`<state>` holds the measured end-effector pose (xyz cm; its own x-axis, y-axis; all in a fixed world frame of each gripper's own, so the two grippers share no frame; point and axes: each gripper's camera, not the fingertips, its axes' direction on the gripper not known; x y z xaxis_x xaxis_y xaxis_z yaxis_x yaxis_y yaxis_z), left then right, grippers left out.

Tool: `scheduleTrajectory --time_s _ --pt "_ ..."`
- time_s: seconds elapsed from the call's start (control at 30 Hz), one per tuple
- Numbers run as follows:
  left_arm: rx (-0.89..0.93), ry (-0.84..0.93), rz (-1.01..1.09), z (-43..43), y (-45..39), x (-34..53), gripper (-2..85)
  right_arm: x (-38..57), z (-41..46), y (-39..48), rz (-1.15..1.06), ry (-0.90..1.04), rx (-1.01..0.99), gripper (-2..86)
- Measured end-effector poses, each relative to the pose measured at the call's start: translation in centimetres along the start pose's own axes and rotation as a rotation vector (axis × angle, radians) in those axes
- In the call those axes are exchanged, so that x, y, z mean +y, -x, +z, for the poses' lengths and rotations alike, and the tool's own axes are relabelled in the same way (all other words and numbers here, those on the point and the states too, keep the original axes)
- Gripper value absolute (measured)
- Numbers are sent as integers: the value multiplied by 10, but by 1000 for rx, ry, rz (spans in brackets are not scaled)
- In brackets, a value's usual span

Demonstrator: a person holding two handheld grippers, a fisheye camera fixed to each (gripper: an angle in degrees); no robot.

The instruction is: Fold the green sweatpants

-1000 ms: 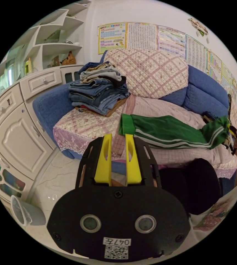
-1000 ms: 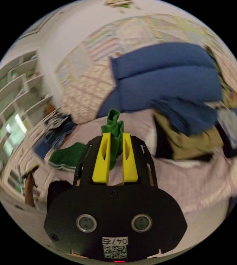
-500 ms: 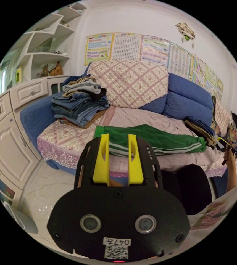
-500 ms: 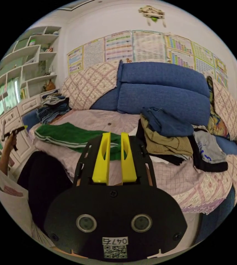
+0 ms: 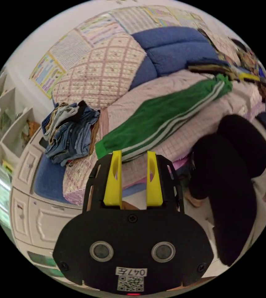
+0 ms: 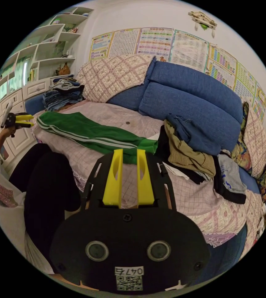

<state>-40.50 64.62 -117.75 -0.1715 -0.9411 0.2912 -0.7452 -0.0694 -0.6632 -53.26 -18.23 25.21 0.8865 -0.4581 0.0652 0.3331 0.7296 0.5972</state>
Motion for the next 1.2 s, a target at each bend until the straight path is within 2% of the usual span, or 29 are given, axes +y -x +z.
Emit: scheduleTrajectory --time_s 0.13,0.3,0.4,0.57,0.73,0.8,0.97,1.07,1.2 --pt "-104 75 132 3 -10 -3 115 -9 32 24 -44 38 -6 30" --pt "-38 82 151 -30 13 -1 72 -23 72 51 -143 80 17 32" --pt "-70 65 144 -64 15 -1 54 -32 100 69 -251 117 33 33" --pt "-96 -19 40 -134 31 -9 30 -40 143 97 -389 132 32 31" --pt "-36 -143 -152 -202 81 -22 22 -52 196 107 -476 254 73 12" --pt "-30 -176 -199 -222 97 -34 20 -61 188 101 -443 168 95 2" --pt "-98 -227 -249 -262 140 -110 15 -116 187 69 -307 51 64 -3" --pt "-99 -202 -264 -257 176 -194 11 -164 225 59 -287 92 119 -3" --pt "-68 -93 -305 -200 221 -313 4 -220 319 39 -243 205 94 -4"
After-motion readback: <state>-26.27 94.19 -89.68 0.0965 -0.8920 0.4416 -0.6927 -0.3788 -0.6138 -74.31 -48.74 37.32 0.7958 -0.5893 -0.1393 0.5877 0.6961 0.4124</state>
